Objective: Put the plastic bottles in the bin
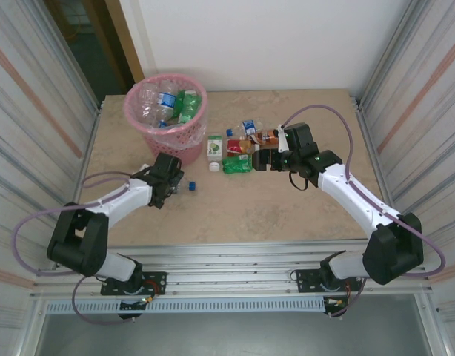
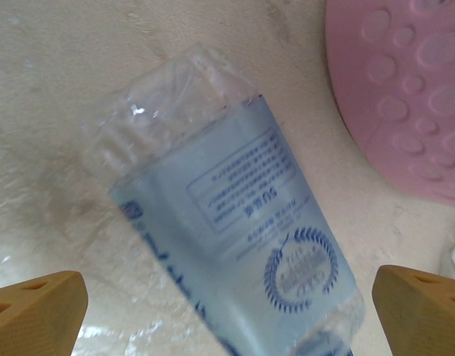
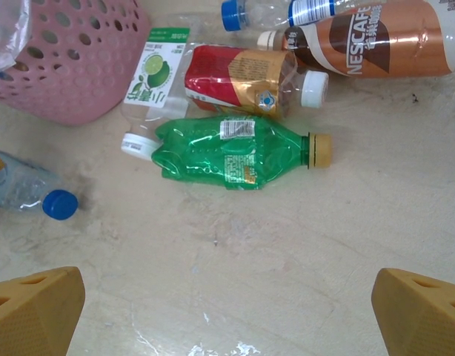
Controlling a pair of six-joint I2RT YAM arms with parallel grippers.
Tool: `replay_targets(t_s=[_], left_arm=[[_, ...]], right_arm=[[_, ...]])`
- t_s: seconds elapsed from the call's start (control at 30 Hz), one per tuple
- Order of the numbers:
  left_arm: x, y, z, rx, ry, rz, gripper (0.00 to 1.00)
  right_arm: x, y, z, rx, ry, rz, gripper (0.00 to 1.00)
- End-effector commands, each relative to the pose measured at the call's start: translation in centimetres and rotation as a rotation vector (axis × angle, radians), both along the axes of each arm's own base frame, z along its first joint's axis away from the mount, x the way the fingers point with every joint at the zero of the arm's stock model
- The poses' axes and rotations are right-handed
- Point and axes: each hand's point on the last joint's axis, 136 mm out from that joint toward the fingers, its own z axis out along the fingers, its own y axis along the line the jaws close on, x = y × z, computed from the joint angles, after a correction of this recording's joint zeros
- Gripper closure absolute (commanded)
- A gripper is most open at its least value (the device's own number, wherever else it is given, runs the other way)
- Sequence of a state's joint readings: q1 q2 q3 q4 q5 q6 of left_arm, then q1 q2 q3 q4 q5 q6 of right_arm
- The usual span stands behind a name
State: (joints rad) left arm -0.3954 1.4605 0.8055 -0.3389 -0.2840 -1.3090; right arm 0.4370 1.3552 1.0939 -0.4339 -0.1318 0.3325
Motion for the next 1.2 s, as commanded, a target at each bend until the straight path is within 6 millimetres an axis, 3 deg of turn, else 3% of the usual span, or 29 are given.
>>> replay_targets(t_s=[0.0, 0.17, 0.37, 0.57, 0.73, 0.87, 1.0, 1.17], left_arm=[[2.1, -0.5, 0.3, -0.002, -0.027, -0.037, 0.01], [3.0, -1.0, -0.6, -0.002, -0.002, -0.056, 0.01], [2.0, -1.0, -2.4, 0.000, 0.064, -0.059, 0.04], [0.0, 0.1, -3.5, 0.025, 0.119, -0.046, 0.21], [-1.4, 1.2, -3.2, 0.043, 0.118, -0.047, 0.37], [-1.6, 2.0, -1.8, 0.061, 0.078, -0.080, 0.52], [-1.3, 2.7, 0.8, 0.094, 0.010, -0.124, 0.58], [-1.1, 3.7, 6.7, 0.160, -0.132, -0.194, 0.58]], right_arm=[[0.3, 0.4, 1.5, 0.037, -0.025, -0.006, 0.02], [0.2, 0.3, 1.3, 0.030, -0.020, -0.009, 0.02], [0.3, 0.4, 1.2, 0.032, -0.022, -0.009, 0.02], [0.3, 0.4, 1.3, 0.033, -0.024, -0.009, 0.02], [0.2, 0.2, 1.3, 0.028, -0.024, -0.014, 0.02], [0.1, -0.1, 1.4, 0.018, -0.028, -0.023, 0.02], [0.0, -0.7, 1.8, 0.007, -0.039, -0.037, 0.02], [-0.3, -1.4, 2.1, 0.001, -0.054, -0.056, 0.02]])
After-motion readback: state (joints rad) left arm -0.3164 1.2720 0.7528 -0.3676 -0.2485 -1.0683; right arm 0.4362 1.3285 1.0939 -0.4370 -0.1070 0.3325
